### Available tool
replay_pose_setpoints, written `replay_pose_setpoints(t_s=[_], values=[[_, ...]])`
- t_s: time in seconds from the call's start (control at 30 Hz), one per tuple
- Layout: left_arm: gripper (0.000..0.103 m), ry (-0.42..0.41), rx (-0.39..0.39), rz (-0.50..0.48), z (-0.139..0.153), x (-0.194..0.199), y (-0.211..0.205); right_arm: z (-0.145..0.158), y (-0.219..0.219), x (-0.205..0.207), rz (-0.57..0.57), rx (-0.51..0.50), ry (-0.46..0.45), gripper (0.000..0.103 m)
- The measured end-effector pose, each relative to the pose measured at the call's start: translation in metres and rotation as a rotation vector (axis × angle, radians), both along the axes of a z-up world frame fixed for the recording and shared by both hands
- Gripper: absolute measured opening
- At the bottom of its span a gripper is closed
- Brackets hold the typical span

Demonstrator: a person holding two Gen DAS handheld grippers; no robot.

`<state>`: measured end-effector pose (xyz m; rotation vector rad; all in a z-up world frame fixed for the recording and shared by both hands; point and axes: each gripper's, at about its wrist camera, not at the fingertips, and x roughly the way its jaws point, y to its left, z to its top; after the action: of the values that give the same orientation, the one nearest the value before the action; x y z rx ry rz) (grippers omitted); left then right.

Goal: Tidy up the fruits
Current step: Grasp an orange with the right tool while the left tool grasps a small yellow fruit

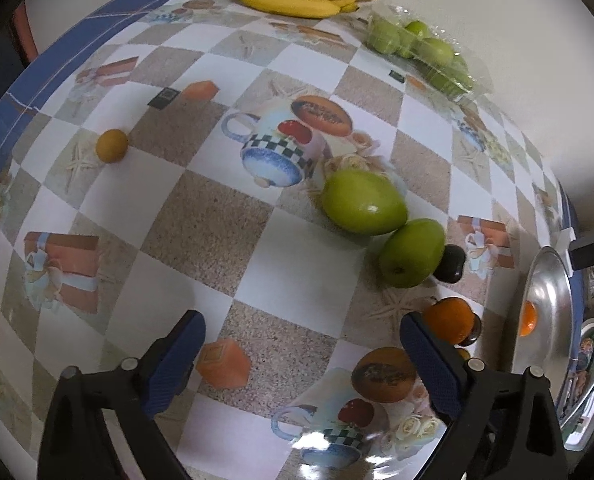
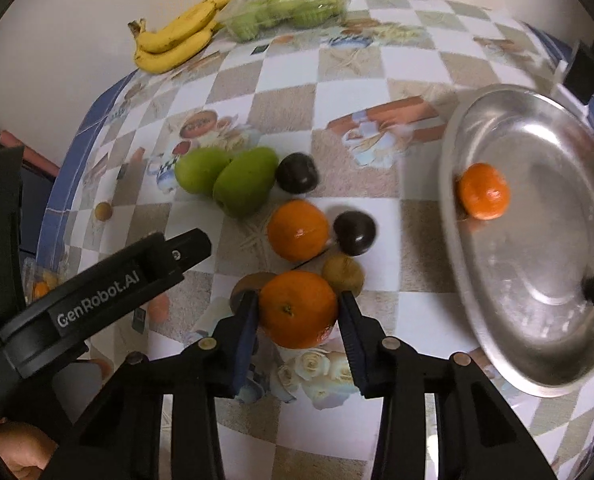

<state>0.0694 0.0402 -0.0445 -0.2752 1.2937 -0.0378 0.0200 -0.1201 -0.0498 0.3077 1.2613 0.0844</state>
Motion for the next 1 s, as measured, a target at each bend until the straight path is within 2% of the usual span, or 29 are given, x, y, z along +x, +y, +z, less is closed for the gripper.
replay_pose_setpoints(t_s=[0.17, 0.33, 0.63, 0.83, 1.0], values=[[0.093, 0.002, -0.018, -0.039, 0.000, 0.000, -0.012, 0.012, -0.017, -0.003, -0.041, -0.031, -0.013, 0.042], [0.089, 0.010, -0.038, -0.095, 0.000, -0.003, -0.030, 0.019, -0.050, -0.006, -0.133, -0.071, -0.021, 0.042], [0.077, 0.023, -0.093, -0.215, -0.001, -0.009, -0.074, 0.022, -0.099, -0.017, -0.275, -0.033, -0.019, 0.042], [0.070, 0.030, -0.111, -0.271, -0.002, -0.014, -0.096, 0.021, -0.104, -0.018, -0.292, -0.029, -0.014, 0.042], [0.053, 0.030, -0.104, -0.303, -0.005, -0.017, -0.109, 0.022, -0.102, -0.018, -0.280, -0.029, -0.015, 0.042]])
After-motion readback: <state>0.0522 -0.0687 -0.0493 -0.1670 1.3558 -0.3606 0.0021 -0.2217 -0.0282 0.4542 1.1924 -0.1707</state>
